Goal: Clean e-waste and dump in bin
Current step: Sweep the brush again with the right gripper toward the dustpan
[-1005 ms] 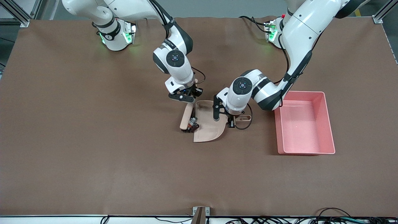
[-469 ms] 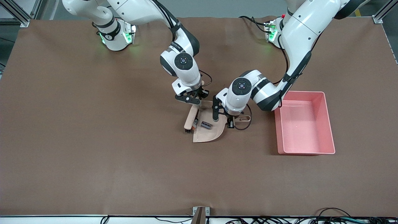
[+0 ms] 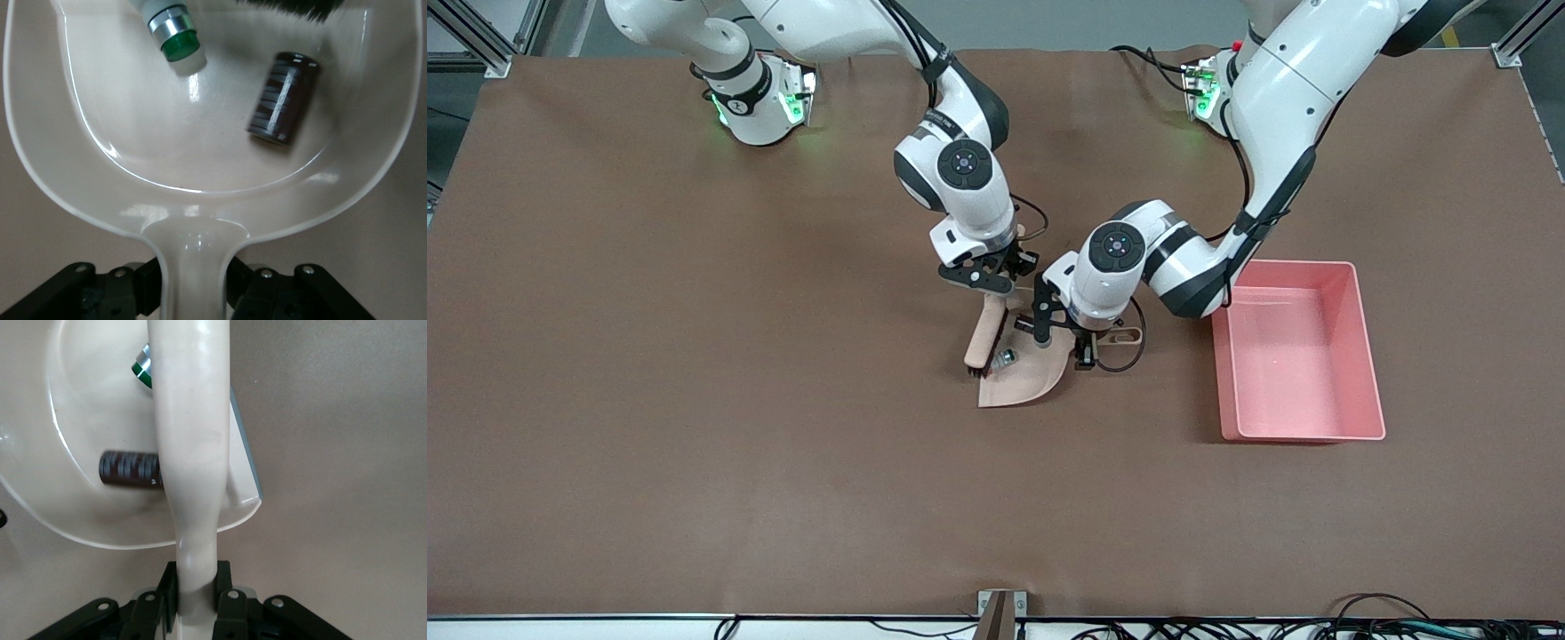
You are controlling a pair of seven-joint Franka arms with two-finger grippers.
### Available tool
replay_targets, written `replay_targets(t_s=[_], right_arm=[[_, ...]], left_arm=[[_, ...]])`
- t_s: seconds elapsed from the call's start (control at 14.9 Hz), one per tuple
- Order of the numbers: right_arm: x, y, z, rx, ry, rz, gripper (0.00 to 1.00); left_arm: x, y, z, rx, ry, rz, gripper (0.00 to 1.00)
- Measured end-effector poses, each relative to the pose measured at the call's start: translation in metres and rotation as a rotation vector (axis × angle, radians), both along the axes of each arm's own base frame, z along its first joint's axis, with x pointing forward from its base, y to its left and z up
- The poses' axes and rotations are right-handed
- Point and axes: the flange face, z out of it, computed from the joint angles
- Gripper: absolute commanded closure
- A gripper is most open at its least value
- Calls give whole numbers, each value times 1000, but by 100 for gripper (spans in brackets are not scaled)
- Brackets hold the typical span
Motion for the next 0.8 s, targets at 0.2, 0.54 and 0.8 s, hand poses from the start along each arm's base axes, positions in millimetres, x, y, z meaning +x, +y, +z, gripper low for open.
replay_targets(t_s=[0.2, 0.54, 0.8], right_arm=[[14, -3, 16, -15, 19, -11, 100], [42, -26, 23, -23, 26, -19, 100], [61, -52, 19, -51, 53, -13, 100]], left_arm=[[1, 1, -2, 0, 3, 2, 83], [2, 2, -4, 1, 5, 5, 87], [5, 2, -1, -16, -9, 9, 88]])
